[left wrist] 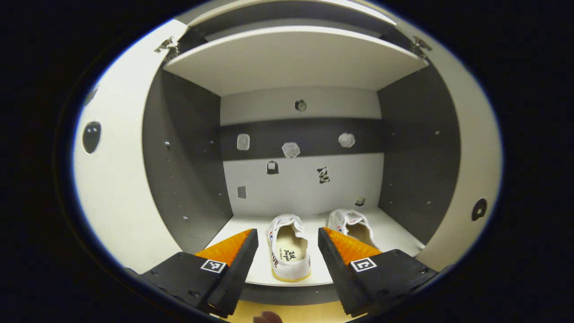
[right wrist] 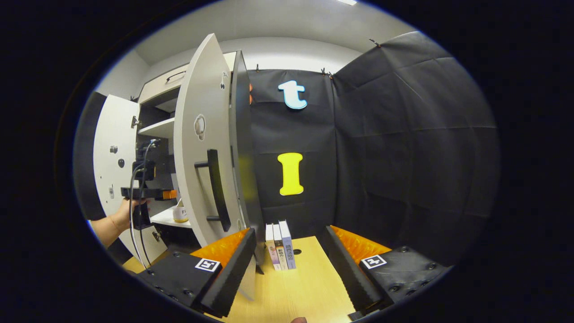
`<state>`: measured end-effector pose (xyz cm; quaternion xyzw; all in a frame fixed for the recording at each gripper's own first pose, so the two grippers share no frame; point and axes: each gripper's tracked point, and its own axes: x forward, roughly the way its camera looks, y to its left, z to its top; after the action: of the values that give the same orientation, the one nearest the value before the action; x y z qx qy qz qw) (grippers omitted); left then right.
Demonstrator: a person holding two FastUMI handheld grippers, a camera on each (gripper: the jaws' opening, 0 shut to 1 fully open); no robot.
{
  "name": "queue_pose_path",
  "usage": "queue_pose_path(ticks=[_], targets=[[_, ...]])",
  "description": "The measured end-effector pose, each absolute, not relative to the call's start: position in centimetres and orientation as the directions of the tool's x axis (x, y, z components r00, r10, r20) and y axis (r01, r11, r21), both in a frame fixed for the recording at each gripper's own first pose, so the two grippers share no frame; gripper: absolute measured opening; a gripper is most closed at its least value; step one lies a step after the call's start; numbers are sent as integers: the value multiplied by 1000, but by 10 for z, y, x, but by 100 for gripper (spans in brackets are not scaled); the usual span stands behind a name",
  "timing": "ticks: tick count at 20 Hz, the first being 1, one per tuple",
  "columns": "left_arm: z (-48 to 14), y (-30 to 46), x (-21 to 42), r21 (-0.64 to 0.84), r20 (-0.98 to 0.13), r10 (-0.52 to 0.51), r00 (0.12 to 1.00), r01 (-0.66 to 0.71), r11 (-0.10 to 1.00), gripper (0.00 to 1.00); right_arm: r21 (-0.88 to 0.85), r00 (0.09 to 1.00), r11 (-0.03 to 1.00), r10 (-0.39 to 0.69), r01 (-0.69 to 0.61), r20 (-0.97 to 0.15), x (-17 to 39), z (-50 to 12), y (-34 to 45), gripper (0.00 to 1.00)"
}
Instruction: Grab one shoe with the right hand and put it into the shoe cabinet, grab the other shoe with the left hand and put it into the shoe cabinet; then close the right door with the right hand and the left door with the left hand.
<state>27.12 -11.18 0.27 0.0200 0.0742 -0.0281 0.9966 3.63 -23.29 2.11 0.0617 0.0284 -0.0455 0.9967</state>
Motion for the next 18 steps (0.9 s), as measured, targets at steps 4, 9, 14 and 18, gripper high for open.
queue_pose_path(ticks=[4, 9, 14, 18], targets=[[24, -110, 201, 12, -77, -82, 994, 83, 996, 98, 149, 998, 988, -38, 44, -40, 70, 38, -223, 98], [13, -106, 126, -46, -76, -148, 986, 145, 988, 98, 140, 999, 990, 2, 3, -33, 96, 45, -197, 98], [-4, -82, 69, -60, -91, -153, 984, 148, 987, 98, 103, 1000, 995, -12, 15, -24, 95, 47, -186, 96], [-5, -55, 38, -11, -78, -145, 986, 145, 989, 98, 108, 999, 993, -46, 47, -18, 92, 47, -180, 97]])
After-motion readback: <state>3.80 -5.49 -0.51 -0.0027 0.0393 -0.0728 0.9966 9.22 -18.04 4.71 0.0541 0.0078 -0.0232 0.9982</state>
